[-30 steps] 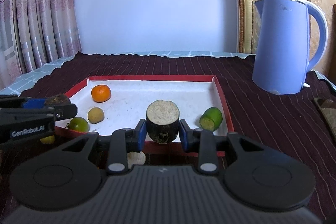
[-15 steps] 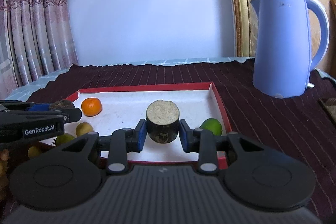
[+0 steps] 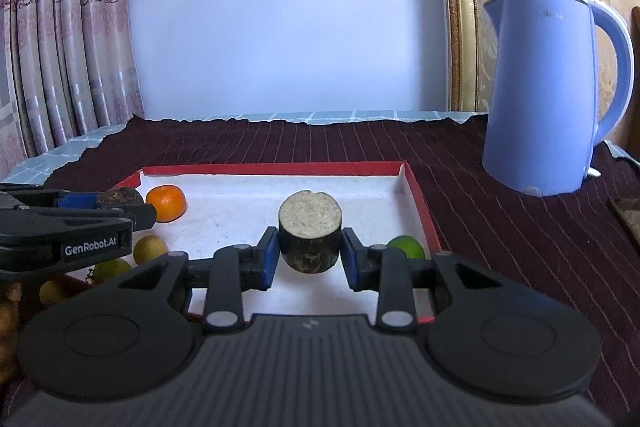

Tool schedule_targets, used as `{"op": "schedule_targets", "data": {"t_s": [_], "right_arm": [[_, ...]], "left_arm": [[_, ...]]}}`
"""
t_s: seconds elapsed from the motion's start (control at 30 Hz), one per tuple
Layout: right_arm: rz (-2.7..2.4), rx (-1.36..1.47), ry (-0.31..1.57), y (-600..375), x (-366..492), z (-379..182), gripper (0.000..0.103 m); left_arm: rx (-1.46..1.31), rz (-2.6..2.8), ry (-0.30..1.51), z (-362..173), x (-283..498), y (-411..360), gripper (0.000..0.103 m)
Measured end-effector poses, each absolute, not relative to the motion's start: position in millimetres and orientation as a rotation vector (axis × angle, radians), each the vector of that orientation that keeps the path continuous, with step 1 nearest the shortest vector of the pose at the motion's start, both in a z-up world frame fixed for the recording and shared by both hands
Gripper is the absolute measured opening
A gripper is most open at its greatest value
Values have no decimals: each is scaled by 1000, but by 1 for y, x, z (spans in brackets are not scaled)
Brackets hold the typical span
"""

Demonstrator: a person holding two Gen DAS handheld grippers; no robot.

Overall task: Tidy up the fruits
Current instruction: 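Carry the dark slice with the left tool while the right tool carries the cylinder over the tray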

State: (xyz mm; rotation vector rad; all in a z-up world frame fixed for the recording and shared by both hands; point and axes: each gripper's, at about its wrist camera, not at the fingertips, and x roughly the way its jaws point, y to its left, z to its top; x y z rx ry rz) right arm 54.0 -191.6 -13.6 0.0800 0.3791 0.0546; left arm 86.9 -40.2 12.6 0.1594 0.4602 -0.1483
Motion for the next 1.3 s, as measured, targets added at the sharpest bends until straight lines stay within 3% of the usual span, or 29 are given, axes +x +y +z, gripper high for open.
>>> {"op": "schedule_targets", "data": {"t_s": [1.3], "right_arm": [[21, 84, 384, -190, 98, -2, 31]], "left_arm": [[202, -101, 476, 12, 127, -60, 37]]}}
